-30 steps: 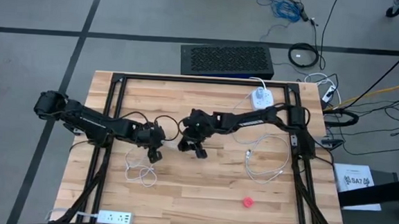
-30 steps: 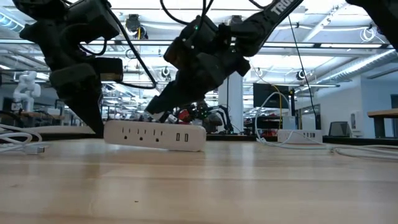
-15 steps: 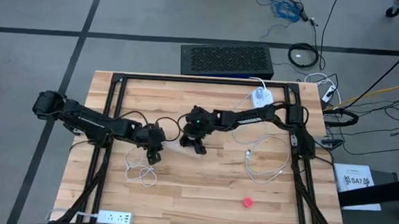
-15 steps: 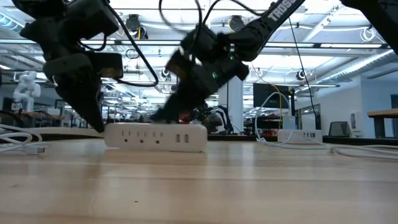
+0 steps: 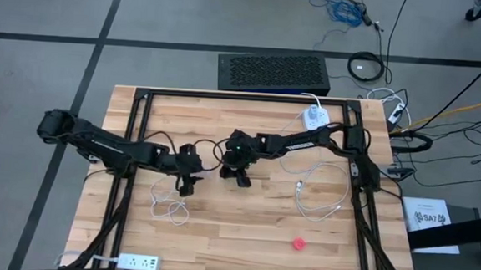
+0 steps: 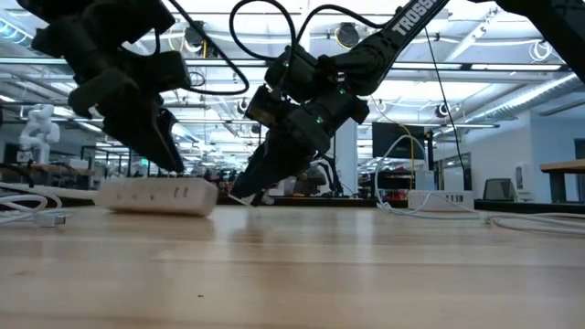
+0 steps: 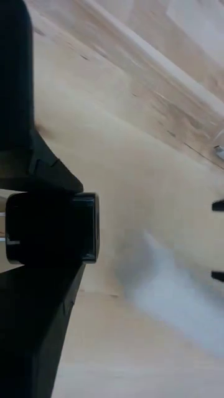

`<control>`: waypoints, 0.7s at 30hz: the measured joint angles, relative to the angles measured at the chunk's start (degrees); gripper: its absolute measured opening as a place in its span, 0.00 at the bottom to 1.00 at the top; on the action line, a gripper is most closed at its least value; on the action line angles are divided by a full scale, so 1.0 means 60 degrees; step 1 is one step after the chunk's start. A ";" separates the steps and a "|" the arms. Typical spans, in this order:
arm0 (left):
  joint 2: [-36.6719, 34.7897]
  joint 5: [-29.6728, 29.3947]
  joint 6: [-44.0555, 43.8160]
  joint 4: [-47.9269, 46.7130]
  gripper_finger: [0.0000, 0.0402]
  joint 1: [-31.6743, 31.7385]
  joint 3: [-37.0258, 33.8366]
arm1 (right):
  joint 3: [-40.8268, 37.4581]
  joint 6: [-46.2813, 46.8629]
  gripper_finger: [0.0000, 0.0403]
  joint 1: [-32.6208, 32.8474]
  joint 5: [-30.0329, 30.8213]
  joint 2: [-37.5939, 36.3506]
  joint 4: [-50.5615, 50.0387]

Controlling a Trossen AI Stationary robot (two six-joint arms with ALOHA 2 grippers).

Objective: Insert USB
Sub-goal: Insert the black charger adapter into the white outlet extension

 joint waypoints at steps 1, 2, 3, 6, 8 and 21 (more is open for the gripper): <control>0.0023 -0.0029 0.0048 -0.0063 0.47 0.0000 -0.0001 | 0.0000 -0.0040 0.29 0.0000 -0.0003 0.0000 -0.0008; 0.0024 -0.0072 0.0063 -0.0105 0.47 0.0000 -0.0004 | 0.0001 -0.0069 0.29 0.0000 -0.0004 -0.0005 -0.0023; 0.0017 -0.0111 0.0117 -0.0089 0.47 0.0000 -0.0004 | 0.0004 -0.0079 0.29 0.0000 -0.0004 -0.0007 -0.0042; -0.0128 -0.0510 0.0443 -0.0174 0.47 -0.0054 -0.0004 | 0.0007 -0.0083 0.29 -0.0018 -0.0007 -0.0007 -0.0037; -0.0242 -0.1027 0.0697 -0.0636 0.47 -0.0057 0.0085 | 0.0011 -0.0083 0.29 -0.0023 -0.0007 -0.0011 -0.0037; -0.0204 -0.2766 -0.0262 -0.4295 0.47 0.0701 0.0685 | 0.0018 -0.0178 0.29 -0.0018 -0.0011 -0.0192 -0.0450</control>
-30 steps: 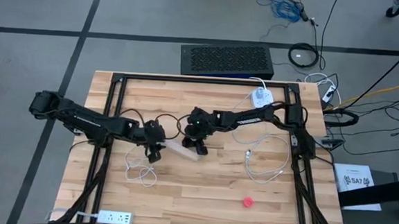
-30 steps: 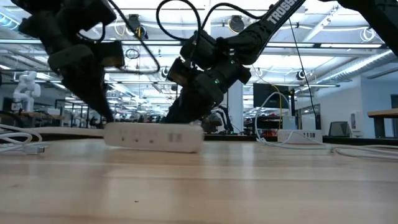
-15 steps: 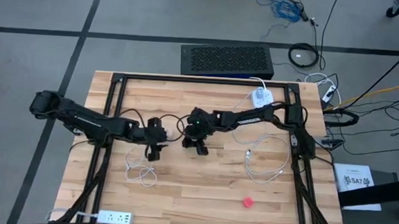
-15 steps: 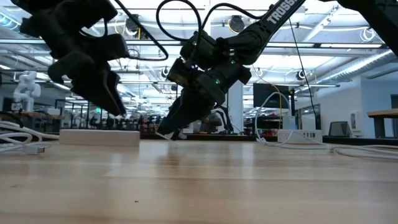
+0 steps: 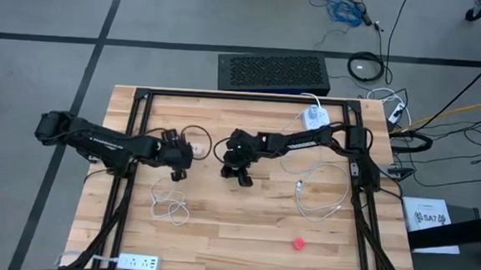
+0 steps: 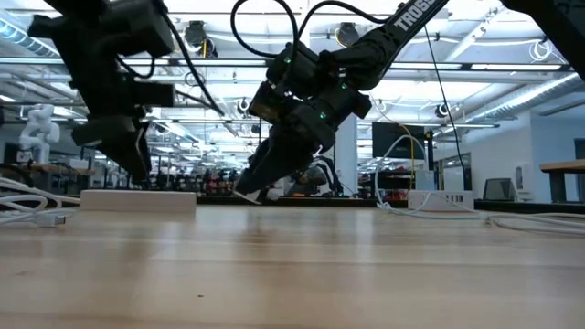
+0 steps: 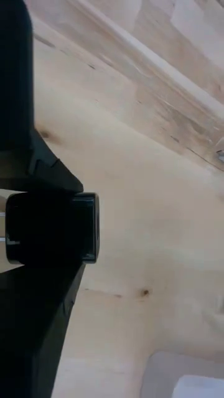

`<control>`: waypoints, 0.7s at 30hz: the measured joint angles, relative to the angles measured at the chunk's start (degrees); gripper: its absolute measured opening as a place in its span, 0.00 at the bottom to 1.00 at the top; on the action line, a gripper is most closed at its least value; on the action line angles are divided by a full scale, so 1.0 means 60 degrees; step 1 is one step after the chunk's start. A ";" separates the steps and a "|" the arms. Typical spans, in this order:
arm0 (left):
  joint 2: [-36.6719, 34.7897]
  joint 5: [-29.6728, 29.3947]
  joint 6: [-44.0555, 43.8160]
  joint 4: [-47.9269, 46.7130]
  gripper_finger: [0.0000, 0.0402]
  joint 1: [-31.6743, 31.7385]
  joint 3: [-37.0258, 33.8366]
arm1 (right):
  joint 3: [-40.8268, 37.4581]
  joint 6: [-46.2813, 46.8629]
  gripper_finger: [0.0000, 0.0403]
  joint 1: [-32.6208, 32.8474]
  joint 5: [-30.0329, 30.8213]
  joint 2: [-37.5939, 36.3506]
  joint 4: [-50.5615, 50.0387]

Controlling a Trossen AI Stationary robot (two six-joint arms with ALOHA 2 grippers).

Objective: Insert USB
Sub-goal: Insert the black charger adapter into the white outlet extension

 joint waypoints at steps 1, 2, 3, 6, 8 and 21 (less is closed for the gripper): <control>0.0023 -0.0015 -0.0027 -0.0079 0.47 0.0170 0.0000 | 0.0004 -0.0038 0.29 0.0000 0.0000 -0.0039 -0.0035; 0.0044 -0.0021 -0.0030 -0.0123 0.47 0.0334 0.0000 | 0.0007 -0.0057 0.29 0.0000 0.0000 -0.0082 -0.0172; 0.0069 -0.0025 -0.0026 -0.0118 0.47 0.0521 0.0000 | 0.0004 -0.0072 0.29 0.0000 -0.0003 -0.0116 -0.0257; 0.0102 -0.0008 0.0012 -0.0129 0.48 0.1058 0.0000 | 0.0004 -0.0238 0.29 0.0000 0.0000 -0.0273 -0.0577; 0.0148 0.0224 0.0111 -0.0088 0.49 0.1413 0.0000 | 0.0007 -0.0348 0.29 0.0000 -0.0004 -0.0379 -0.0770; 0.1860 0.1601 0.1089 0.2006 0.62 0.2593 -0.0262 | 0.0015 -0.0661 0.29 0.0000 0.0031 -0.1325 -0.2143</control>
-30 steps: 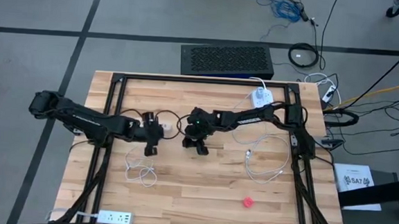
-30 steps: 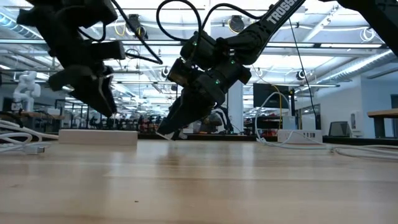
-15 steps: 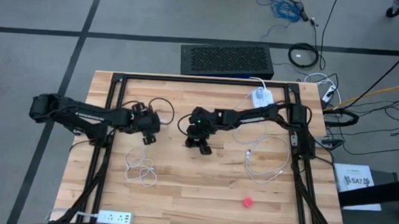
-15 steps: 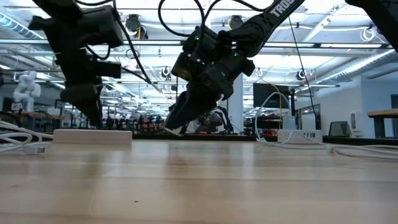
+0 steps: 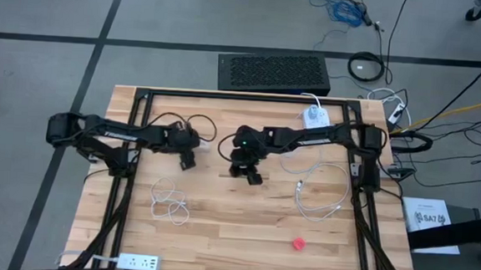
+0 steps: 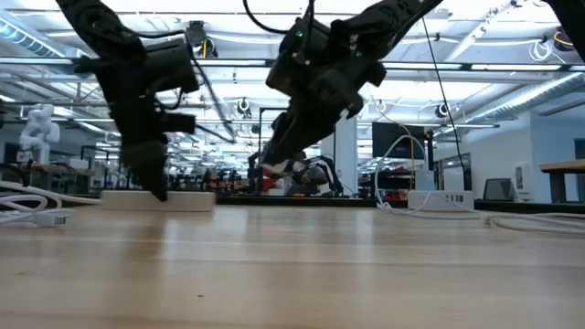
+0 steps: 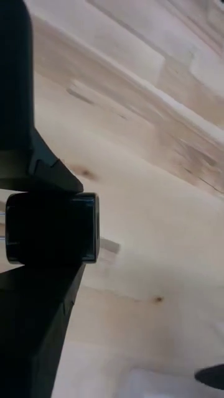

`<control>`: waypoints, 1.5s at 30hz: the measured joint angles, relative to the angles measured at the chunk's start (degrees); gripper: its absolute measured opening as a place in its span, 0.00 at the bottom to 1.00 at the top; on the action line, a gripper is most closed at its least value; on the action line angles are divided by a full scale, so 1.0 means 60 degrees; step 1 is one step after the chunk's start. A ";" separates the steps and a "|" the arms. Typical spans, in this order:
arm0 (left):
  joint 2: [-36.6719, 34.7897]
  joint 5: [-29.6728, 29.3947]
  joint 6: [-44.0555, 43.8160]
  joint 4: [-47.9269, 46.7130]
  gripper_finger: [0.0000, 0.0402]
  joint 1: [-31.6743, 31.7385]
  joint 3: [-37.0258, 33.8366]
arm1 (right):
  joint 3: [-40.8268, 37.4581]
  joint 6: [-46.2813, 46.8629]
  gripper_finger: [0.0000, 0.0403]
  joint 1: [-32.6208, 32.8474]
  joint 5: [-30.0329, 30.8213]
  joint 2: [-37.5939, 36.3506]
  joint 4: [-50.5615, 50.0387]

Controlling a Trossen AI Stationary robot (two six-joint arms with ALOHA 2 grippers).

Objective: Insert USB
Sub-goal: Insert the black charger adapter into the white outlet extension

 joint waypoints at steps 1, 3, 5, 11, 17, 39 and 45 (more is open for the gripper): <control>0.0099 0.0337 0.0003 0.0401 0.62 -0.0002 0.0016 | 0.0000 -0.0053 0.29 0.0000 0.0008 -0.0123 -0.0274; 0.0246 0.1010 -0.0001 0.1102 0.61 -0.0102 0.0022 | 0.0000 -0.0135 0.29 0.0000 0.0005 -0.0402 -0.0791; 0.0363 0.1734 -0.0008 0.1830 0.59 -0.0247 0.0013 | -0.0004 -0.0147 0.29 0.0000 0.0017 -0.0714 -0.1369; 0.0724 0.2982 -0.0088 0.3465 0.51 -0.0697 -0.0043 | -0.0456 -0.0343 0.29 0.0000 -0.0033 -0.1708 -0.2450; 0.1486 0.2944 -0.0004 0.4561 0.48 -0.1005 -0.0014 | -0.3019 0.0739 0.29 0.0004 -0.0252 -0.2512 0.1669; 0.2984 0.3591 0.0225 0.7293 0.48 -0.1417 0.0255 | -0.3869 0.1968 0.29 -0.0061 -0.0166 0.0176 0.9483; 0.2992 0.3722 0.0389 0.7315 0.48 -0.1421 0.0255 | -0.3872 0.2209 0.29 -0.0397 -0.0445 0.0402 0.9361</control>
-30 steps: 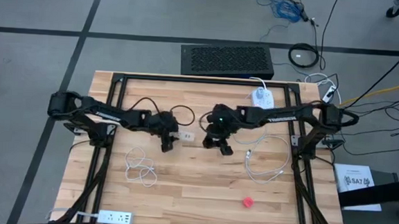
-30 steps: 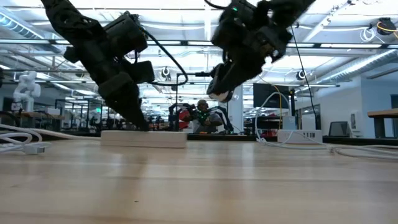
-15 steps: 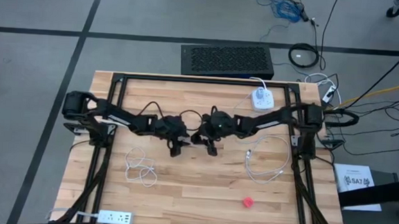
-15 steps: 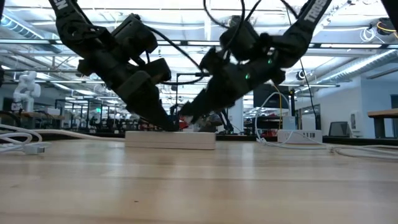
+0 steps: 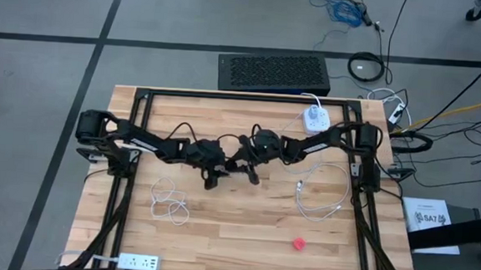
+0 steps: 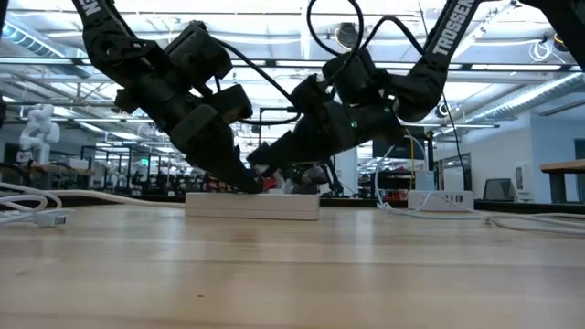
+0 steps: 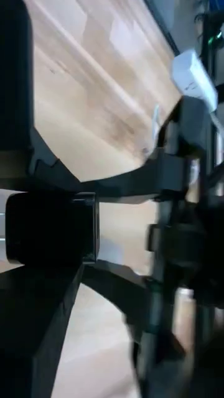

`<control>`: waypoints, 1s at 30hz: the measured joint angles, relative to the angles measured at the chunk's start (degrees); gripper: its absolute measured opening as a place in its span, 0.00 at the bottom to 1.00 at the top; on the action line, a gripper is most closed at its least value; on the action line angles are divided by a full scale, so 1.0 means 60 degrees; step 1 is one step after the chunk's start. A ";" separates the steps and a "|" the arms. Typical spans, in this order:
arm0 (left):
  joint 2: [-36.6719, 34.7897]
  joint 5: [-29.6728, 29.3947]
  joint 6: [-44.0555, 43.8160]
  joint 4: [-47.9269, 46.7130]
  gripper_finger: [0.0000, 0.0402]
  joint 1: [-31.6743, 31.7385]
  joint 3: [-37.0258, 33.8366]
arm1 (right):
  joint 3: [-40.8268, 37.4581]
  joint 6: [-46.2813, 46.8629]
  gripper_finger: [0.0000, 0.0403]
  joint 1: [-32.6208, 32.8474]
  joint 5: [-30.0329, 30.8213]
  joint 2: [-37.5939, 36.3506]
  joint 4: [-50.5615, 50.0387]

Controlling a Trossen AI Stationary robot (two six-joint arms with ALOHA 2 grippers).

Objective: Insert USB
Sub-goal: Insert the black charger adapter into the white outlet extension

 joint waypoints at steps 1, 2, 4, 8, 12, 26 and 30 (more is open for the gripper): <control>0.0000 0.0002 0.0033 0.0000 0.48 0.0000 0.0000 | 0.0000 0.0040 0.29 -0.0003 0.0048 0.0000 -0.0147; 0.0000 0.0011 0.0036 0.0000 0.48 0.0000 -0.0002 | 0.0000 0.0076 0.29 0.0009 0.0276 0.0000 -0.0317; 0.0000 0.0032 0.0036 0.0003 0.48 0.0000 -0.0004 | 0.0000 0.0162 0.29 0.0035 0.0584 0.0000 -0.0725; 0.0000 0.0062 0.0029 0.0007 0.48 0.0000 -0.0004 | 0.0016 0.0481 0.29 0.0180 0.0772 -0.0027 -0.1083; 0.0000 0.0129 0.0026 0.0011 0.48 -0.0007 -0.0004 | 0.0192 0.0769 0.29 0.0420 0.1379 -0.0153 -0.1804; 0.0000 0.0056 0.0058 0.0007 0.48 -0.0007 -0.0004 | 0.3247 0.0809 0.39 0.1034 0.2741 -0.0185 -0.8292; 0.0000 0.0039 0.0065 0.0011 0.48 -0.0004 -0.0004 | 0.3605 0.0726 0.41 0.1034 0.2742 -0.0171 -0.8850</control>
